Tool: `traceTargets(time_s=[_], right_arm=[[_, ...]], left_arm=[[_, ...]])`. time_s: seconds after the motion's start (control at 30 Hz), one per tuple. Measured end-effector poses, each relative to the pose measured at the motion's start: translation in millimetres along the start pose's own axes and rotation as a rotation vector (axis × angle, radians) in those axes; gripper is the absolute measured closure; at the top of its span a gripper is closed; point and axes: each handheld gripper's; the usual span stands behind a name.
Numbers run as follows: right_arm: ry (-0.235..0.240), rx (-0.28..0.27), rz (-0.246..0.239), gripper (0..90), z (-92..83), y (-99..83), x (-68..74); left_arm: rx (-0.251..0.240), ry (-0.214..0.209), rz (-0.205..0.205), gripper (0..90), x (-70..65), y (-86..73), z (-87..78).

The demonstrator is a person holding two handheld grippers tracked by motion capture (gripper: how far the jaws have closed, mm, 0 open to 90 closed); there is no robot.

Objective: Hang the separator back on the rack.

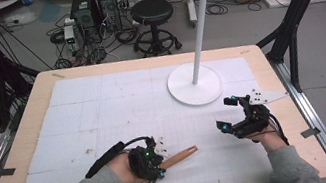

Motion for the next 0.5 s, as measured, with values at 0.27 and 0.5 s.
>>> traceTargets(time_s=[0.27,0.5], right_arm=[[-0.001,0.001,0.0,0.7,-0.3,-0.1,-0.1],[0.001,0.002,0.002,0.7,-0.5,-0.2,-0.4]], left_arm=[[-0.065,-0.004,-0.05,69.4,8.6,-5.8,-10.5],[-0.127,-0.016,-0.077,69.3,14.7,-9.2,-19.5]])
Point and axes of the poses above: each handheld gripper's, and its own axes: z roughly forward along the jaws, y roughly out of its top, x roughly to its left, and after that the axes turned 11 degrees about x, right-handed
